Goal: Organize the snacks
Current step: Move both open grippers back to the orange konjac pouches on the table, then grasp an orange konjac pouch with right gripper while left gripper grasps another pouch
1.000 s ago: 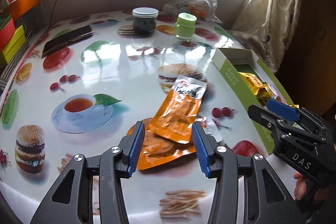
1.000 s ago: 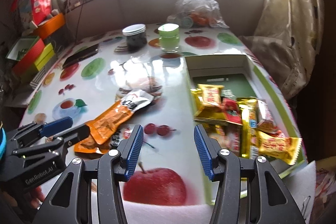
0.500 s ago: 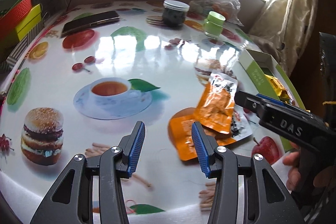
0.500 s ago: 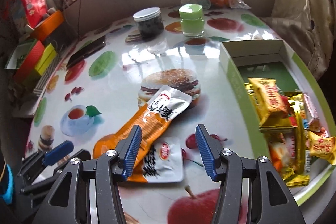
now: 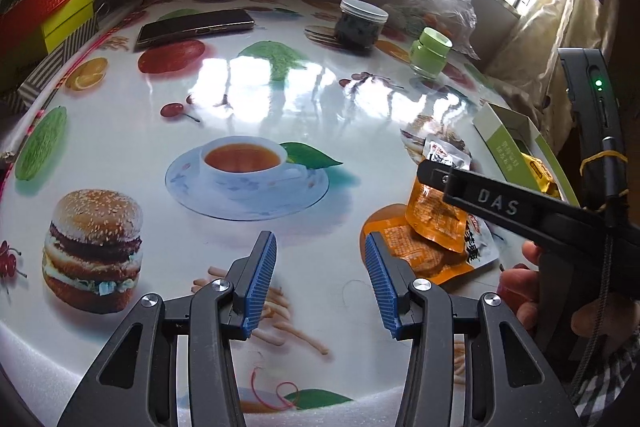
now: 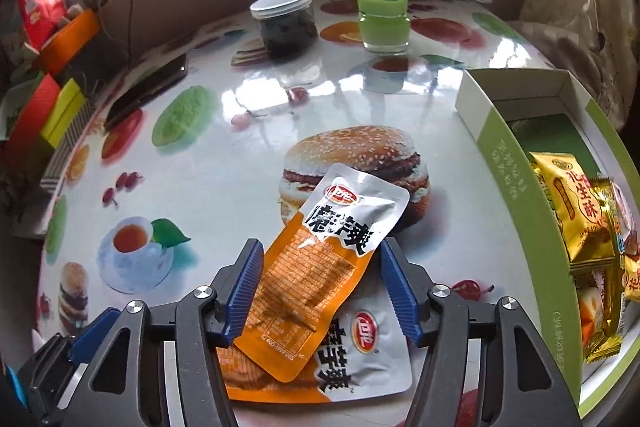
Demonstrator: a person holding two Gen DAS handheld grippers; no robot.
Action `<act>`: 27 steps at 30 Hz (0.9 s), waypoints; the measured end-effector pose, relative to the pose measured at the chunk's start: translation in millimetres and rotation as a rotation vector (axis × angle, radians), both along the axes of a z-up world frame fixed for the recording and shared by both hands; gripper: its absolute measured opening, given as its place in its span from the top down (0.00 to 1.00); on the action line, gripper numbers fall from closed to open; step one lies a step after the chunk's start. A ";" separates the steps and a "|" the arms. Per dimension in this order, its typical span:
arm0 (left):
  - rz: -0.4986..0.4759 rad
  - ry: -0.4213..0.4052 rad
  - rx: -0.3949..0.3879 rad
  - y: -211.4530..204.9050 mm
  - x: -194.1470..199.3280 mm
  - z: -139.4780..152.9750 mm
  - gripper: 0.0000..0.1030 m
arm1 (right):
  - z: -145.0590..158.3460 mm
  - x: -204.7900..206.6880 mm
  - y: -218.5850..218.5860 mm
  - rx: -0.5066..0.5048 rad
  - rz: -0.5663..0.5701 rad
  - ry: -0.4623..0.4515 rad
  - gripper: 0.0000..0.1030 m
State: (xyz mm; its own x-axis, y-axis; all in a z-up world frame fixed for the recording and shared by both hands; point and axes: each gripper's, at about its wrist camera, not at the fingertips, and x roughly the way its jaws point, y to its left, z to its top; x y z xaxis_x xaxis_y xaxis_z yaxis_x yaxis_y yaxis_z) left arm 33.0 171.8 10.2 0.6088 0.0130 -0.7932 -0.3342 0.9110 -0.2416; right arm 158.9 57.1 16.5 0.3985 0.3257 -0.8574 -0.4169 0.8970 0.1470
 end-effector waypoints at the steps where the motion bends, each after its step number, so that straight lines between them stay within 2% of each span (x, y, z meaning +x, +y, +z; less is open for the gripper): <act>1: 0.002 0.000 -0.002 1.0 -0.3 -0.4 0.54 | -0.7 -1.2 3.2 -0.021 0.004 -0.011 0.41; 7: 0.009 -0.001 -0.010 3.9 -2.2 -1.4 0.54 | -5.4 -7.0 13.7 -0.105 0.019 -0.066 0.40; 13: 0.010 -0.002 -0.010 4.0 -2.5 -1.0 0.54 | -5.8 -9.2 13.8 -0.116 0.026 -0.089 0.43; 15: 0.012 -0.001 -0.009 4.8 -3.0 -0.8 0.54 | -5.0 -9.1 12.1 -0.117 0.021 -0.095 0.55; 19: 0.012 0.000 -0.004 3.7 -4.1 0.4 0.54 | -3.2 -8.0 7.2 -0.098 0.004 -0.087 0.64; 21: 0.011 0.001 0.000 2.8 -4.6 1.0 0.54 | -2.4 -9.2 5.9 -0.089 0.002 -0.085 0.73; 27: 0.006 0.005 0.011 -1.2 -4.3 2.0 0.54 | -0.5 -14.1 2.5 -0.041 0.015 -0.072 0.81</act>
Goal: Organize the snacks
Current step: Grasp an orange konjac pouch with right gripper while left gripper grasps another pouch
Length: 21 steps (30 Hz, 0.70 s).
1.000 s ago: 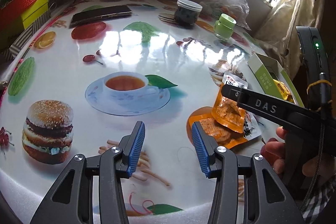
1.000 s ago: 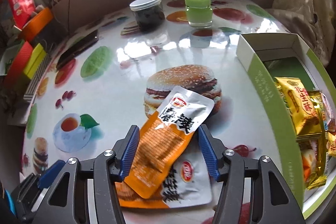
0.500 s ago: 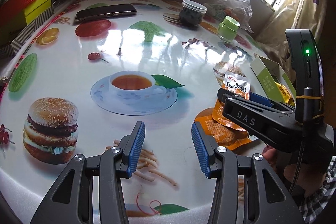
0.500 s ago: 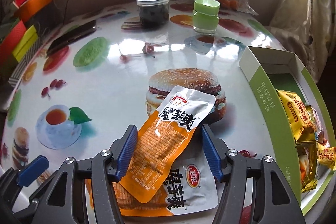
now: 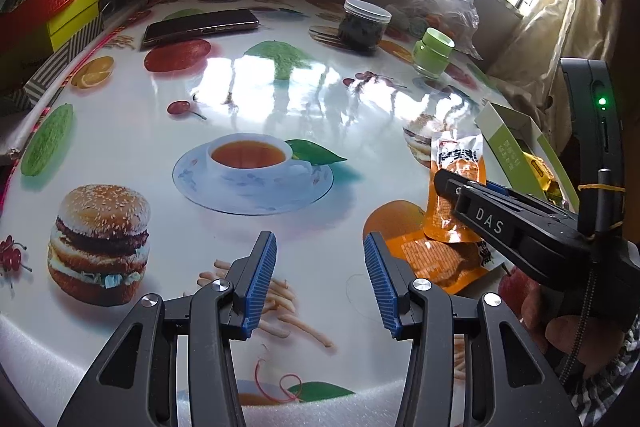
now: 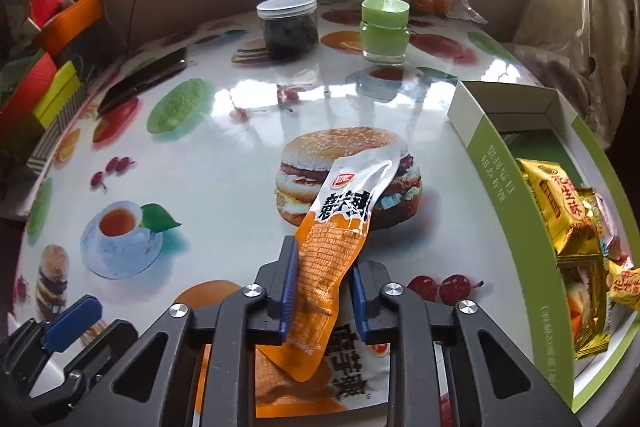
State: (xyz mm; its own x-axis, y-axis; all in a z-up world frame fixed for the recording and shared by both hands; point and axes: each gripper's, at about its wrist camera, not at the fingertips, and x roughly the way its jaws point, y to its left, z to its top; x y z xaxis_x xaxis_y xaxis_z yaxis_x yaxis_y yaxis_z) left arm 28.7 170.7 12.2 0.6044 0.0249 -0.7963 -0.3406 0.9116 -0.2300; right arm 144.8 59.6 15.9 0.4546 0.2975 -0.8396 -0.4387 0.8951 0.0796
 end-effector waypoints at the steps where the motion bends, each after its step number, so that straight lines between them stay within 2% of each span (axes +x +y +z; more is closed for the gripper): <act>1: -0.002 0.001 0.002 -0.9 0.1 0.2 0.54 | 0.7 -0.7 -1.3 0.013 0.002 0.004 0.81; 9: -0.022 0.008 0.014 -8.6 2.1 0.9 0.54 | 8.9 -5.3 -12.9 0.072 0.006 -0.002 0.90; 21: -0.055 0.013 0.024 -22.6 5.5 2.6 0.54 | 25.6 -7.7 -34.9 0.196 0.003 -0.006 0.91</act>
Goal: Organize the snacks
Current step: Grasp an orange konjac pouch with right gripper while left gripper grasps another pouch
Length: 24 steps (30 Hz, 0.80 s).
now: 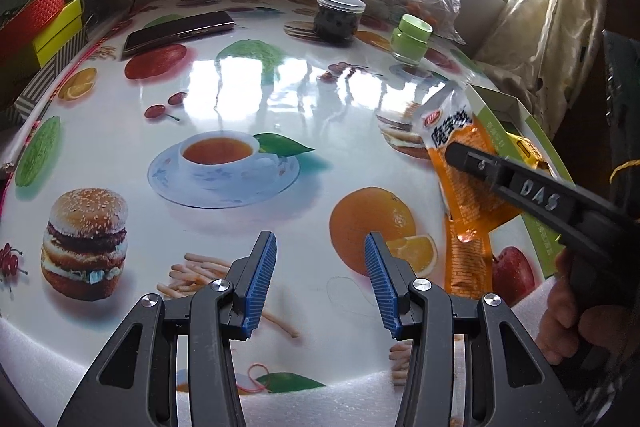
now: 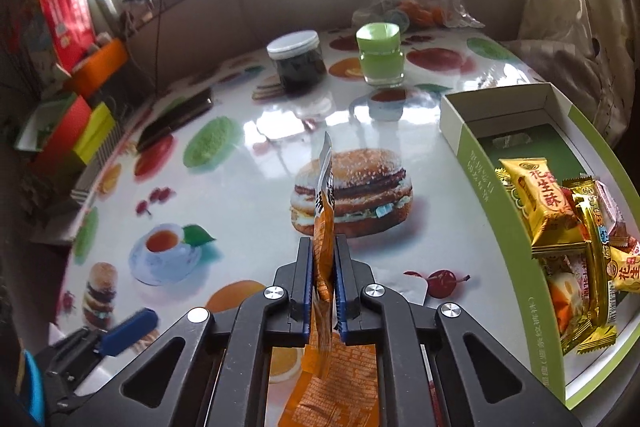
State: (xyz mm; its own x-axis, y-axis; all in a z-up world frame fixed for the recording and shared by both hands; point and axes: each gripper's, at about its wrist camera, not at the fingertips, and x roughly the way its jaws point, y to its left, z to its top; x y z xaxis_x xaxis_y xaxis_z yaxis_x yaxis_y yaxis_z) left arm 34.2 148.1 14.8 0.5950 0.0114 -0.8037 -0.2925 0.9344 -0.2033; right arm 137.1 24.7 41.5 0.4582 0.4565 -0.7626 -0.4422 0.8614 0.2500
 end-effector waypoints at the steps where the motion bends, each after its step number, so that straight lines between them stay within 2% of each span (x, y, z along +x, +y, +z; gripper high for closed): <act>1: -0.004 0.001 0.001 -1.8 0.2 0.1 0.54 | 3.1 0.1 -3.0 0.009 -0.006 -0.003 0.91; 14: -0.135 0.028 -0.030 -45.5 21.0 -3.9 0.54 | 32.1 -4.0 -54.3 0.064 -0.056 -0.042 0.91; 16: -0.162 0.028 -0.033 -54.2 25.0 -3.7 0.51 | 34.5 -5.9 -61.1 0.060 -0.060 -0.052 0.91; 18: -0.188 0.034 -0.042 -61.5 29.4 -4.7 0.43 | 35.9 -6.0 -68.7 0.065 -0.070 -0.053 0.91; 24: -0.223 0.057 -0.025 -78.9 39.7 -6.0 0.43 | 38.5 -7.4 -89.1 0.083 -0.098 -0.054 0.91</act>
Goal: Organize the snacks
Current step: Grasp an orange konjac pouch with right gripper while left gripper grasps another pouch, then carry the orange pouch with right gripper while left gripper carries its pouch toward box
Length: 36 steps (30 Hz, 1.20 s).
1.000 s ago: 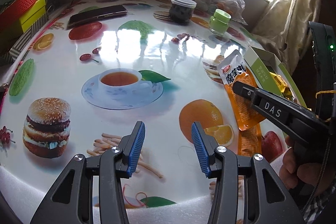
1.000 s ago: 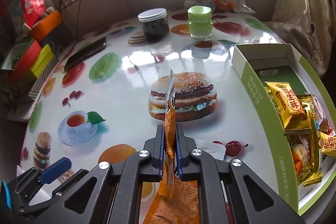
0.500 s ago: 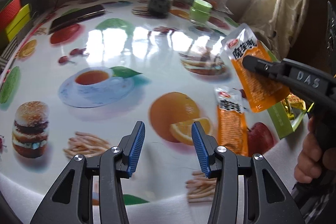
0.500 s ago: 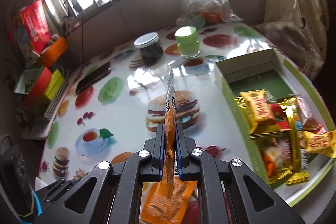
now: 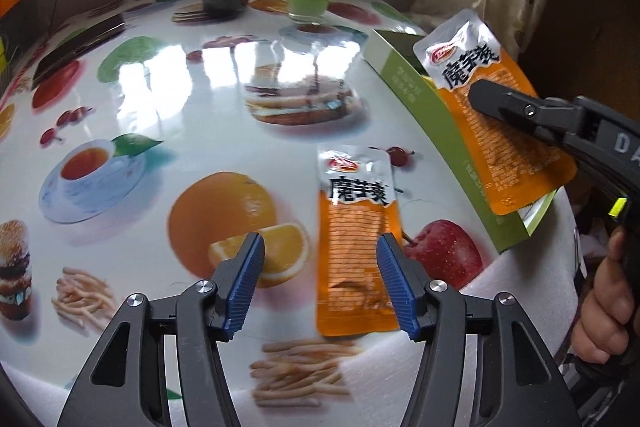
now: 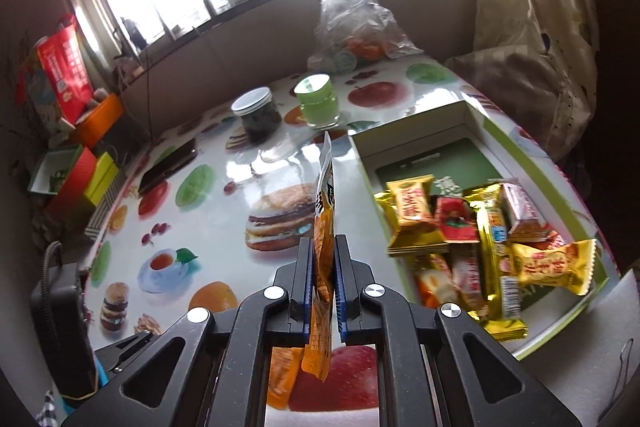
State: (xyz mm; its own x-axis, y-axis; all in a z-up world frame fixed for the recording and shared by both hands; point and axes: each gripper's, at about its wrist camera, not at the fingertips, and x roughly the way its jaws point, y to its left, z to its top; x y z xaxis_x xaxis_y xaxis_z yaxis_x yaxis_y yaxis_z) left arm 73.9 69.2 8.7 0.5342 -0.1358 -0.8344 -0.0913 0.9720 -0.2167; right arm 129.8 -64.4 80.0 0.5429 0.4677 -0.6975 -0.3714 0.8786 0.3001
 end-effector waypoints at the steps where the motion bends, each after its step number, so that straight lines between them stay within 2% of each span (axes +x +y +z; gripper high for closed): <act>1: -0.005 0.001 0.008 -3.5 1.9 0.2 0.42 | 0.4 -0.3 -2.8 0.003 -0.003 0.000 0.91; 8: -0.056 0.011 0.048 -25.2 13.3 -0.2 0.42 | 2.2 -1.6 -23.0 0.019 -0.036 0.000 0.91; 19: -0.071 0.033 0.179 -42.0 19.2 -3.2 0.41 | 1.4 -4.2 -35.4 0.035 -0.049 0.002 0.91; 26: -0.055 0.034 0.199 -44.5 19.2 -3.5 0.41 | 2.5 -4.4 -40.9 0.049 -0.059 -0.001 0.91; 28: -0.052 0.033 0.205 -44.9 19.3 -3.4 0.44 | 2.9 -4.4 -42.2 0.051 -0.062 -0.001 0.91; 29: -0.049 0.030 0.204 -44.5 19.2 -2.8 0.48 | 2.8 -4.3 -42.6 0.052 -0.063 -0.001 0.91; 36: -0.040 0.026 0.198 -44.0 17.3 -1.4 0.50 | 3.5 -4.7 -44.6 0.054 -0.066 0.000 0.91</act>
State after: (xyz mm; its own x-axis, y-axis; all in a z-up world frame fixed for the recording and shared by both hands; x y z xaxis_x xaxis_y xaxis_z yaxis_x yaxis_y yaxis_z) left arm 91.3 25.2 7.4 0.5100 0.0118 -0.8601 -0.0551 0.9983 -0.0190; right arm 125.1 -109.0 83.6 0.5737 0.4679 -0.6722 -0.3131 0.8837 0.3479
